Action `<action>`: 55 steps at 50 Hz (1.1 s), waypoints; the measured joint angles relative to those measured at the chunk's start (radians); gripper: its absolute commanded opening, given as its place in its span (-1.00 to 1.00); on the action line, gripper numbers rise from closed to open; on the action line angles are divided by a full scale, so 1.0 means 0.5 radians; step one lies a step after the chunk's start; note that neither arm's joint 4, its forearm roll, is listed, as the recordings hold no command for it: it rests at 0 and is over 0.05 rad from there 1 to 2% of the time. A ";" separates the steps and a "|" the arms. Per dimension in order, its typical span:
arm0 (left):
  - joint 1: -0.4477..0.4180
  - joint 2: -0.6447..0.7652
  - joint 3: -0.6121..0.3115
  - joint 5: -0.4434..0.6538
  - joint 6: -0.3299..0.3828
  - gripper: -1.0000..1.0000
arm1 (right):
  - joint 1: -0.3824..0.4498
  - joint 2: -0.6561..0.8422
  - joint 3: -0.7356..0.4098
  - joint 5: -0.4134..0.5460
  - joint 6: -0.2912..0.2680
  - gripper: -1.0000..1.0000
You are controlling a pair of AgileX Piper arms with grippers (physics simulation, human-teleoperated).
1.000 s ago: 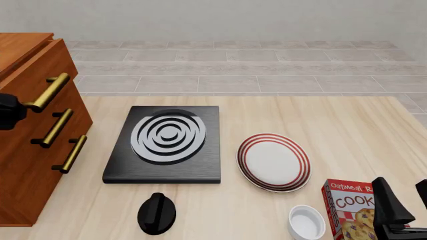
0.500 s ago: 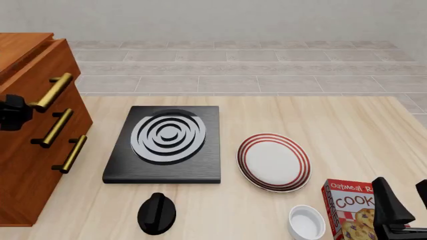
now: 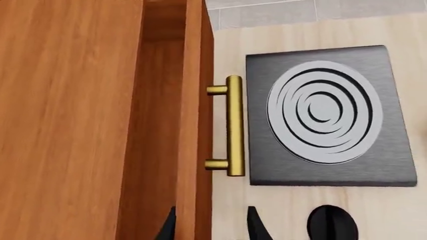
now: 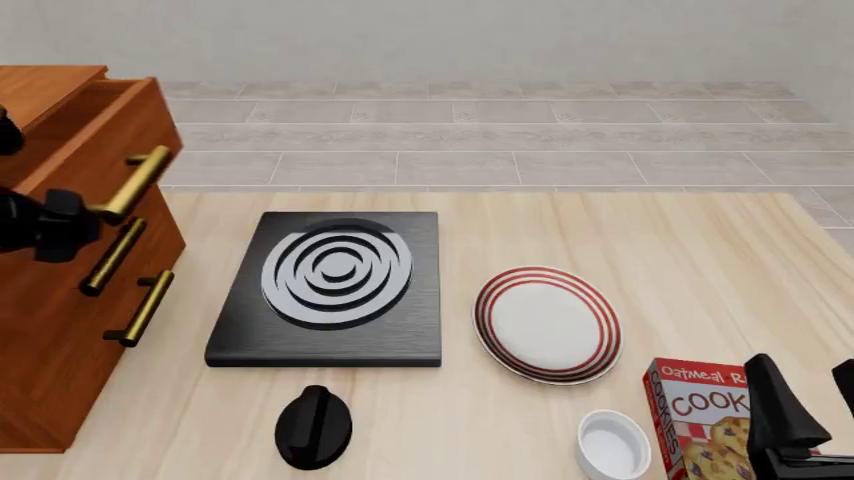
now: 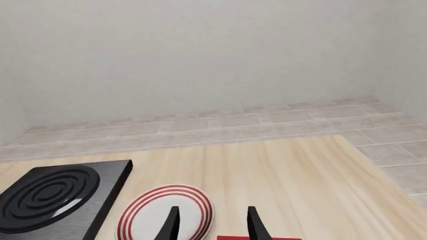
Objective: Pick the akita bowl in the top layer of the wooden cabinet and place it on the plate.
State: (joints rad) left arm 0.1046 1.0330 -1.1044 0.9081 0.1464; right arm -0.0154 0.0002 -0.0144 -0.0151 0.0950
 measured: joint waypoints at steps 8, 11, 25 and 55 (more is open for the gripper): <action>-0.089 -0.001 -0.008 0.024 -0.040 1.00 | 0.000 0.000 0.000 0.000 0.000 1.00; -0.126 0.001 -0.012 0.032 -0.057 1.00 | 0.000 0.000 0.000 0.000 0.000 1.00; -0.268 0.008 -0.031 0.066 -0.112 1.00 | 0.000 0.000 -0.001 0.000 0.002 1.00; -0.453 0.041 -0.062 0.082 -0.167 1.00 | -0.002 0.000 -0.004 -0.006 0.013 1.00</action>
State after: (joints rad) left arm -0.1220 1.0536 -1.1352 0.9489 0.0629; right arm -0.0162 0.0002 -0.0167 -0.0179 0.1015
